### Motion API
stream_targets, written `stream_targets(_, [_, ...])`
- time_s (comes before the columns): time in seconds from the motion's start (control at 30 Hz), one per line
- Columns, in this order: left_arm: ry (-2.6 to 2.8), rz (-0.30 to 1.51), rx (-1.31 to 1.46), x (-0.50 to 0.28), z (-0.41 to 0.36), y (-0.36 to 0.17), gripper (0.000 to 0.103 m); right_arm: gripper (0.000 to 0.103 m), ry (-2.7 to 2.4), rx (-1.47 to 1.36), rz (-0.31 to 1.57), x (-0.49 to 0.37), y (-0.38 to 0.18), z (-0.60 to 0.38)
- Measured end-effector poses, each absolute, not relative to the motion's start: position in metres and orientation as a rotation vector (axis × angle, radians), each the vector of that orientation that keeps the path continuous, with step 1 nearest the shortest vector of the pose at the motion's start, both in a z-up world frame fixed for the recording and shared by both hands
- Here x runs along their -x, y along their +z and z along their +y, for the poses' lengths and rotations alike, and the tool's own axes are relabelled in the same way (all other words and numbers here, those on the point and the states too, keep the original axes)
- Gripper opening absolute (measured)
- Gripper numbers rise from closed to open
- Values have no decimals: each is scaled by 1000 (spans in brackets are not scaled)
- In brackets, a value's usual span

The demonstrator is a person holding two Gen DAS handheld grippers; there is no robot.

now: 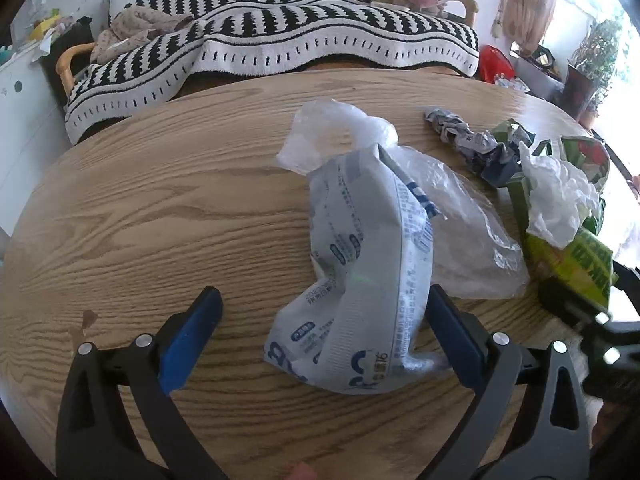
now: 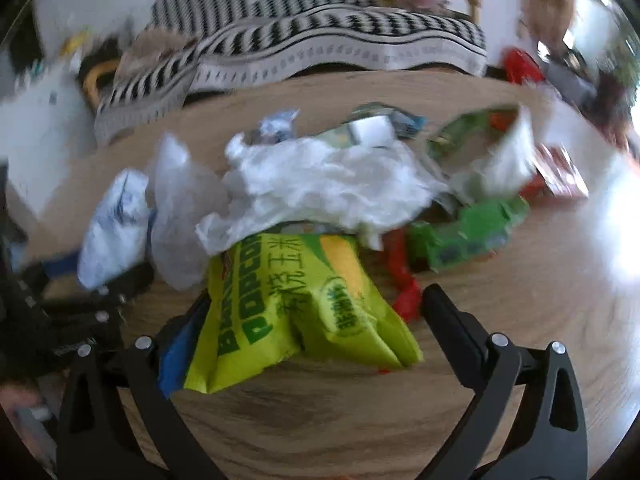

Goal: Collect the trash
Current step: 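Grasp the white printed plastic bag with the left tool while the right tool grasps the yellow popcorn bag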

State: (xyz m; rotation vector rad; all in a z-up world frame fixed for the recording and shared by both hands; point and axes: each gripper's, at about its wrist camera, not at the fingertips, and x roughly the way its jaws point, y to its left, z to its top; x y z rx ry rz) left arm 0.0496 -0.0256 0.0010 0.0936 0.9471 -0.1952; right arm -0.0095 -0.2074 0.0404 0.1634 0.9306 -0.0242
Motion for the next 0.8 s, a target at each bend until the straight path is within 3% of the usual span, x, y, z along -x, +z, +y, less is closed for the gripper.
stream_targets(0.1, [-213, 925, -13, -50, -14, 5, 94, 95, 3, -211, 906, 21, 44, -211])
stream_targets(0.2, [-194, 909, -9, -51, -10, 7, 76, 93, 10, -203, 865, 27, 50, -210])
stream_targets(0.33, [-162, 895, -14, -50, -10, 9, 52, 69, 38, -228, 857, 25, 53, -209])
stream_targets(0.4, [-167, 908, -10, -50, -10, 11, 49, 60, 34, -214, 820, 30, 59, -207])
stream_targets(0.43, [-174, 915, -3, -49, -9, 11, 48, 48, 34, -196, 795, 35, 63, -204])
stream_targets(0.8, [-180, 890, 70, -33, 15, 27, 46, 48, 38, -239, 649, 66, 87, -207])
